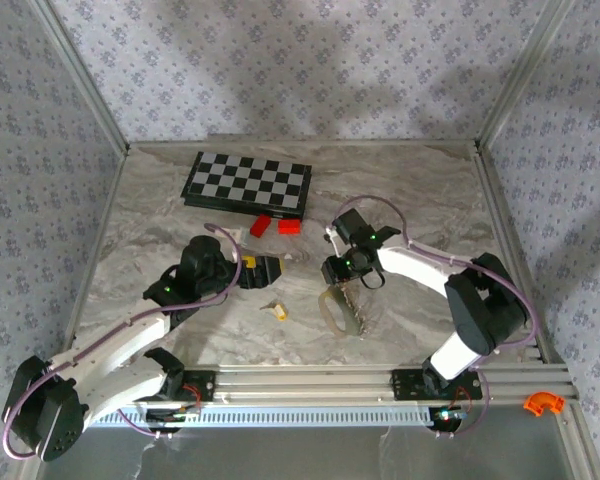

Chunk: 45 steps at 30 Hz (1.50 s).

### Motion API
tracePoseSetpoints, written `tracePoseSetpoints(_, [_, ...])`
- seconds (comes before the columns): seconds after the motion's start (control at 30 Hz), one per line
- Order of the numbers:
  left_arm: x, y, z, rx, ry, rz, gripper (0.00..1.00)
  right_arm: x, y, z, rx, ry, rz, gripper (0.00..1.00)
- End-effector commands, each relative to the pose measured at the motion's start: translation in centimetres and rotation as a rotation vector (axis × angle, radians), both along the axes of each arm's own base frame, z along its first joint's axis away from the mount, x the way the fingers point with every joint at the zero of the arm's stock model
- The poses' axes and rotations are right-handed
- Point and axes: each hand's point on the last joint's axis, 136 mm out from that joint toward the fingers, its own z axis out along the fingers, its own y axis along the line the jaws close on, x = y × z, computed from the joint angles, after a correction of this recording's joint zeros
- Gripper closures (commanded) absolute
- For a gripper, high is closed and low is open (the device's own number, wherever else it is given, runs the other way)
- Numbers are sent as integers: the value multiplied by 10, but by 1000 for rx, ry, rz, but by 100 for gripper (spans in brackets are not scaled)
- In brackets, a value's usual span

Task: Put the keys on the keyring

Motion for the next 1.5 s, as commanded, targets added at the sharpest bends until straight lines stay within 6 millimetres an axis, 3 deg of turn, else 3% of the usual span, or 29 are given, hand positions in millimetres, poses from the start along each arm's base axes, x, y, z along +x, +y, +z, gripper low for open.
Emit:
tracePoseSetpoints(0.0, [1,-3,16,-8,-49,-12,1,4,-3,0,-55,-7,5,62])
tracePoseSetpoints(0.87, [3,-3,24,-11,-66,-8,0,4,-13,-16,-156,-2,19,64])
tracePoseSetpoints(0.97, [3,-2,22,-9,-63,-7,0,4,-10,-16,-143,-2,23,61])
tracePoseSetpoints(1.13, [3,-2,21,-11,-61,-7,0,5,-1,-12,-98,-2,22,47])
tracePoseSetpoints(1.47, [3,-2,24,-19,-71,-4,0,5,-4,-21,-137,11,20,47])
